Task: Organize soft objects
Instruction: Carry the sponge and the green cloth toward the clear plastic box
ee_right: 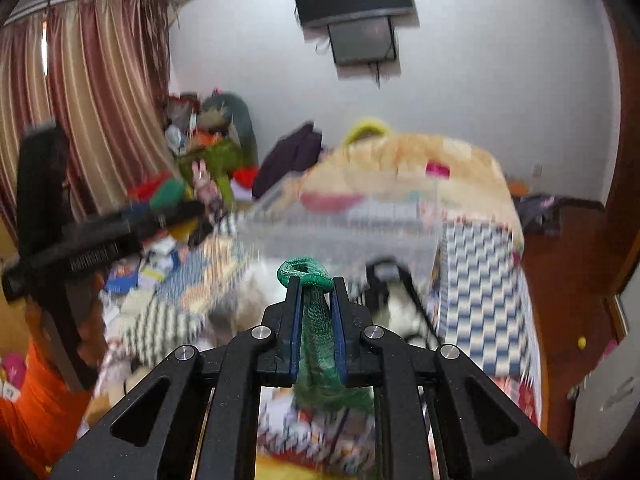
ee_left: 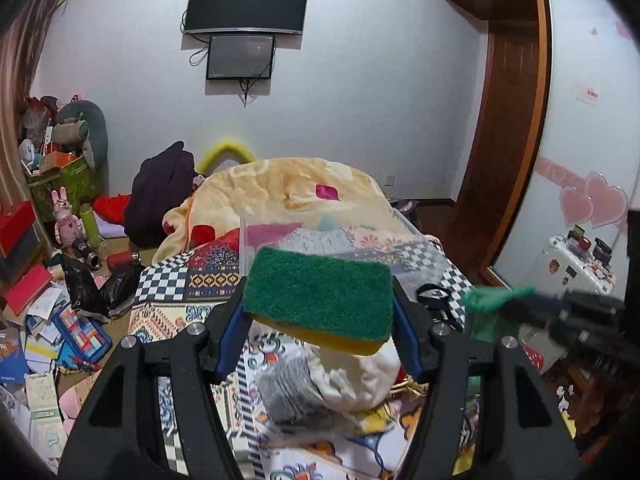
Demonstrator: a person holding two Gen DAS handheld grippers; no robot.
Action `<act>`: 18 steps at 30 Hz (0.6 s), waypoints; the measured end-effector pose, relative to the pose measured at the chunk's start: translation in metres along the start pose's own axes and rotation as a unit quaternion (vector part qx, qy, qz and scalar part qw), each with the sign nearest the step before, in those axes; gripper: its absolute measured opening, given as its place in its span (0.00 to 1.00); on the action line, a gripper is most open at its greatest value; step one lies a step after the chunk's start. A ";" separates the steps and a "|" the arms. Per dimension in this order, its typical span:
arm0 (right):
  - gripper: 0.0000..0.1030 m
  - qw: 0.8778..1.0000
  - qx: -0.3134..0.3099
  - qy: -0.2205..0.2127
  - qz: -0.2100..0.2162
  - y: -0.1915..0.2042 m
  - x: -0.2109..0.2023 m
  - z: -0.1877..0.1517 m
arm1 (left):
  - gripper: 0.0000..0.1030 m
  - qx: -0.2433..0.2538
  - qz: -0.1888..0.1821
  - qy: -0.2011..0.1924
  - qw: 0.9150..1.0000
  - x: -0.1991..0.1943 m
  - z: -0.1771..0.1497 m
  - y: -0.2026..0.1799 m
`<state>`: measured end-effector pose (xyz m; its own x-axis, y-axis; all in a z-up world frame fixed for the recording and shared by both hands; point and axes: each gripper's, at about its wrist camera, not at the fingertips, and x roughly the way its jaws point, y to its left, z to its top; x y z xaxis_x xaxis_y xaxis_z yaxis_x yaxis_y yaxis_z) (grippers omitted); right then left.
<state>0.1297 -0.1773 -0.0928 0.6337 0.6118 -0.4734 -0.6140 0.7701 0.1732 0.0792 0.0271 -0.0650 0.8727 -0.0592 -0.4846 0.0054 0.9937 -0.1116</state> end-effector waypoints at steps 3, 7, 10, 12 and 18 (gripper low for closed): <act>0.12 1.000 0.004 -0.026 0.000 -0.003 0.006 0.020 | 0.60 -0.001 0.004 0.001 1.000 0.012 0.008 0.004; 0.12 0.999 0.005 -0.050 0.001 -0.009 0.016 0.042 | 0.60 -0.008 0.002 0.009 1.000 0.032 0.017 0.011; 0.12 0.998 0.009 -0.060 0.000 -0.012 0.027 0.054 | 0.60 -0.011 0.009 0.016 1.000 0.048 0.024 0.018; 0.12 0.998 0.009 -0.068 -0.005 -0.015 0.035 0.060 | 0.60 -0.010 0.013 0.020 1.000 0.059 0.030 0.021; 0.12 0.998 0.012 -0.060 -0.026 -0.024 0.064 0.070 | 0.60 -0.013 0.008 0.042 0.999 0.095 0.045 0.027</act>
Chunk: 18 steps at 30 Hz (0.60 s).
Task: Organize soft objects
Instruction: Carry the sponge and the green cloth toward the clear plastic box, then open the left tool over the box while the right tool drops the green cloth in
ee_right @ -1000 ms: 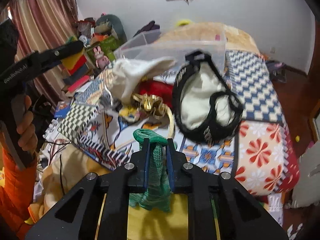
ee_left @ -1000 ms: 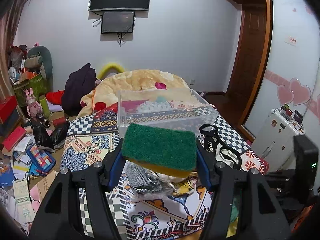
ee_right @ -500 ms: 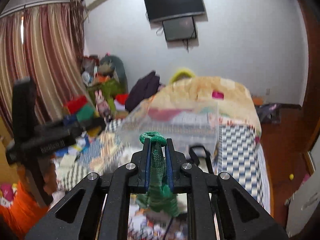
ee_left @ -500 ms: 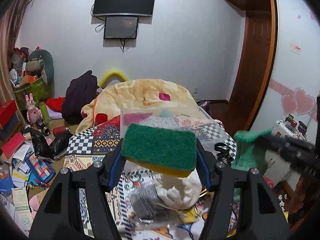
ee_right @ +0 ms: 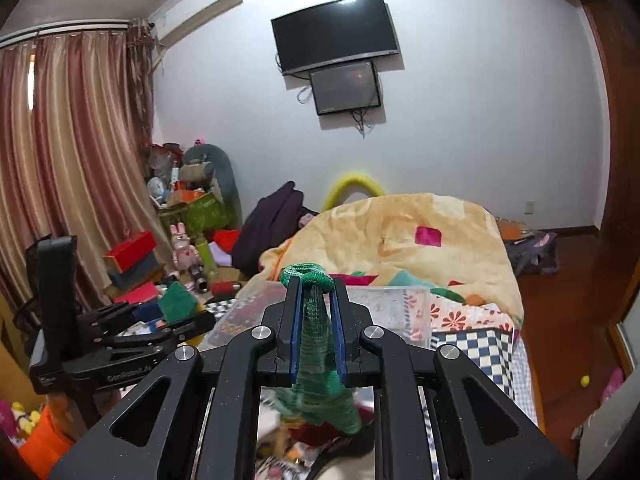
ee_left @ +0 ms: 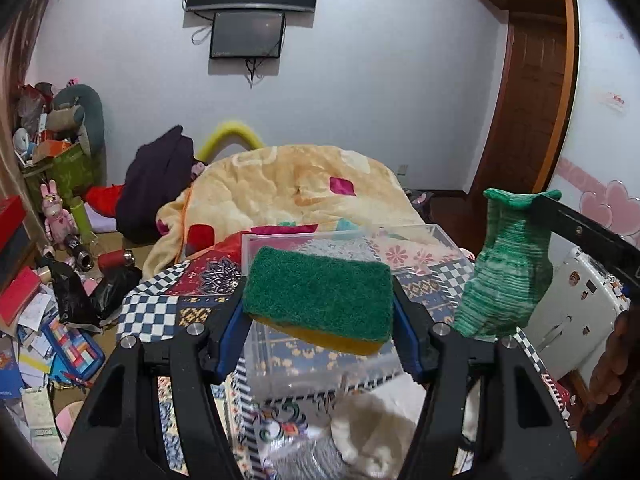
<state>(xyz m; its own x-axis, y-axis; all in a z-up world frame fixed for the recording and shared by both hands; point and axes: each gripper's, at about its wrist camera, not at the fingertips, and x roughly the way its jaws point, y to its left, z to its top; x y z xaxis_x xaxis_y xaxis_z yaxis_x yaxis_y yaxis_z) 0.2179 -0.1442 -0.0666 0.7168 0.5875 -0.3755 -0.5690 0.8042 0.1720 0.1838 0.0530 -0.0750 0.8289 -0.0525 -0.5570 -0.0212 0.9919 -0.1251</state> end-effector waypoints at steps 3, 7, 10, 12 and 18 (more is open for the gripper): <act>0.12 1.000 0.004 0.012 -0.011 -0.005 0.017 0.002 | 0.60 -0.003 -0.008 0.027 1.000 0.025 0.005 0.001; 0.12 0.999 0.000 0.039 -0.026 -0.011 0.039 -0.001 | 0.60 -0.002 -0.011 0.067 0.998 0.056 0.004 0.000; 0.12 0.997 -0.010 0.065 -0.037 -0.013 0.055 -0.004 | 0.60 0.006 -0.005 0.090 0.996 0.072 -0.001 -0.002; 0.12 0.995 -0.015 0.086 -0.044 -0.016 0.066 -0.008 | 0.60 0.010 -0.002 0.102 0.995 0.081 -0.004 -0.003; 0.22 0.988 -0.030 0.143 -0.056 -0.020 0.085 -0.022 | 0.61 0.002 -0.017 0.125 0.992 0.087 -0.008 -0.002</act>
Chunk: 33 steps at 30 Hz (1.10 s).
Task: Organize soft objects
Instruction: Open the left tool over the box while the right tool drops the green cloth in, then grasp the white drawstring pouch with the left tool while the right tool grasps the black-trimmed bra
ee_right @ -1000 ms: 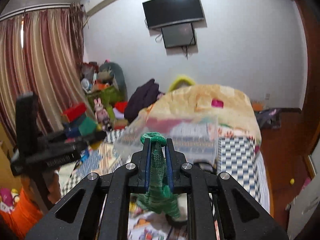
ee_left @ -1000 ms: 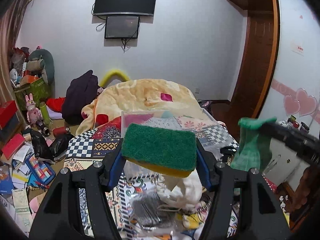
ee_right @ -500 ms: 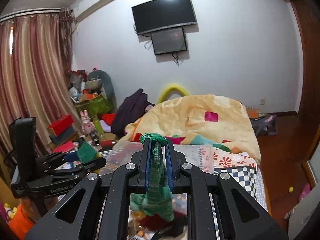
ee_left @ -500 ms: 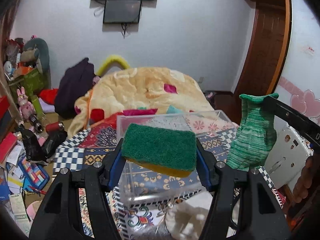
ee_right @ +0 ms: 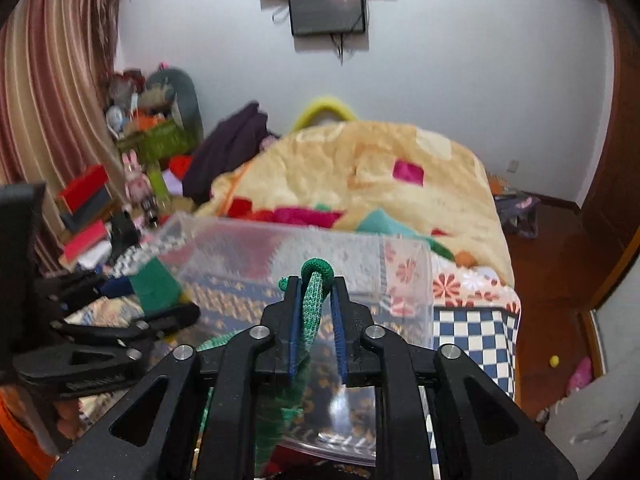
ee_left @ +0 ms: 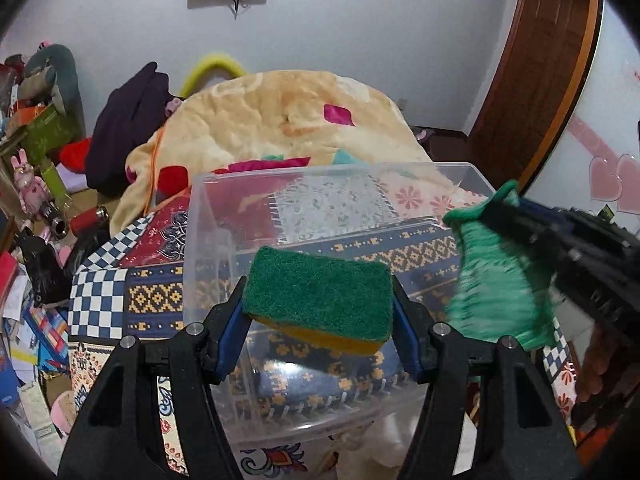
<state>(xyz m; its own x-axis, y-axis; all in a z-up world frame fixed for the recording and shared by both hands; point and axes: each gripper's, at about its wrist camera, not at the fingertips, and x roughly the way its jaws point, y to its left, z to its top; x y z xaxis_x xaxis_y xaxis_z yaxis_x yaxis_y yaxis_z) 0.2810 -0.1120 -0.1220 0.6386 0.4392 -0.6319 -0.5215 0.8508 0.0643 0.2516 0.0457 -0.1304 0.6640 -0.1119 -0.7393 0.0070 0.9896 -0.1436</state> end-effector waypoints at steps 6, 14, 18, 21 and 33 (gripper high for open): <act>0.51 0.999 -0.001 -0.033 0.003 -0.002 -0.030 0.003 | 0.68 0.012 0.003 -0.029 1.000 -0.023 0.000 -0.003; 0.70 0.997 -0.011 -0.079 0.011 -0.001 -0.076 -0.002 | 0.76 0.017 -0.017 -0.078 0.997 -0.075 -0.008 -0.009; 0.83 0.996 -0.020 -0.083 0.008 0.000 -0.088 -0.017 | 0.82 0.024 -0.019 -0.095 0.995 -0.096 -0.018 -0.012; 0.86 0.997 -0.022 -0.075 0.011 -0.002 -0.089 -0.030 | 0.87 0.026 -0.019 -0.103 0.994 -0.105 -0.031 -0.016; 0.90 1.000 0.000 0.003 0.004 -0.011 -0.064 -0.088 | 0.88 0.027 -0.033 -0.053 0.998 -0.089 -0.088 -0.030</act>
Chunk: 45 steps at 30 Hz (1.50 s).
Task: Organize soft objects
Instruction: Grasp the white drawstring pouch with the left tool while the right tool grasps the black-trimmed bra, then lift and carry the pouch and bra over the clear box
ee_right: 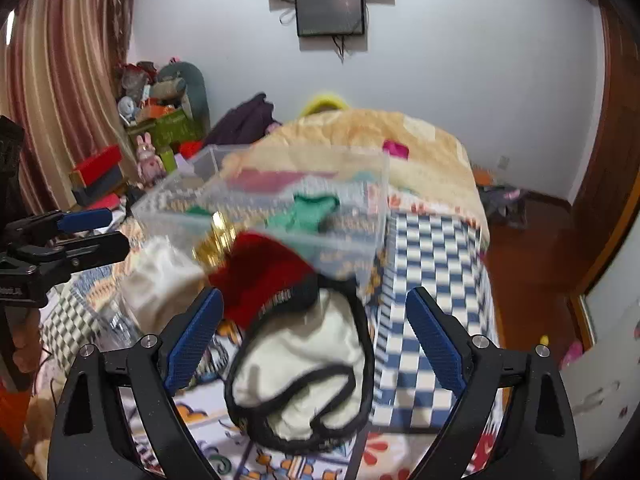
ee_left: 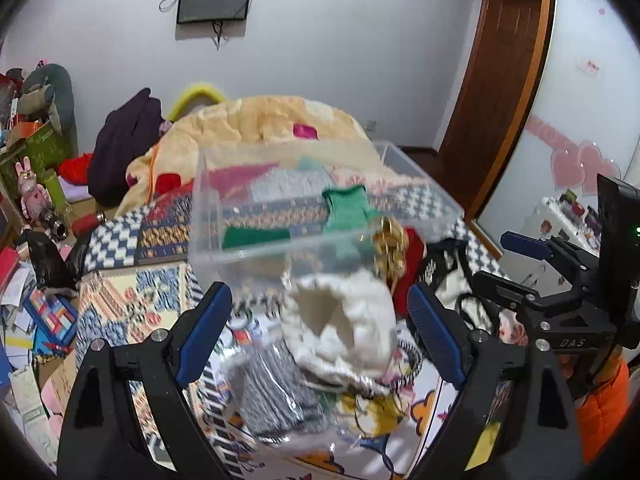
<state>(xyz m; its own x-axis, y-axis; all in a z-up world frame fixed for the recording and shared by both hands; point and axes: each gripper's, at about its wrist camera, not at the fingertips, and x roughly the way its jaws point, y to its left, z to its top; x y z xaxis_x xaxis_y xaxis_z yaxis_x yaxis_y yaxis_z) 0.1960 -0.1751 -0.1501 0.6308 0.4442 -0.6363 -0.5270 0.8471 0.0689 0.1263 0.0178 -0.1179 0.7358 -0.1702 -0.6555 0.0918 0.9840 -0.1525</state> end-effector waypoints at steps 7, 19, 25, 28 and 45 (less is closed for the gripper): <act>0.98 0.998 0.010 0.066 0.002 -0.004 0.029 -0.032 | 0.88 -0.001 0.008 0.037 0.999 0.030 -0.022 -0.004; 0.59 0.999 0.004 0.050 -0.006 0.000 0.025 -0.042 | 0.47 -0.023 0.004 0.033 0.999 0.043 -0.027 0.002; 0.33 0.999 0.014 0.040 -0.007 0.001 0.019 -0.046 | 0.30 -0.020 -0.005 0.023 1.000 0.032 -0.026 0.002; 0.20 0.999 0.019 0.034 -0.002 -0.002 0.015 -0.044 | 0.27 -0.019 -0.007 0.015 1.000 0.024 -0.026 0.001; 0.14 0.998 0.023 -0.056 -0.012 -0.007 -0.043 -0.017 | 0.23 -0.009 -0.004 -0.074 0.997 -0.044 0.003 -0.001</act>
<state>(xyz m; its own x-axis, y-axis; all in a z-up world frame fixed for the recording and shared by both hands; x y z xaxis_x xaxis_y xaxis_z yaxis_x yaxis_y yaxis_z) 0.1627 -0.2047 -0.1361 0.7046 0.4509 -0.5479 -0.4852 0.8696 0.0917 0.0960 0.0248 -0.0864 0.8259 -0.1677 -0.5382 0.0878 0.9813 -0.1711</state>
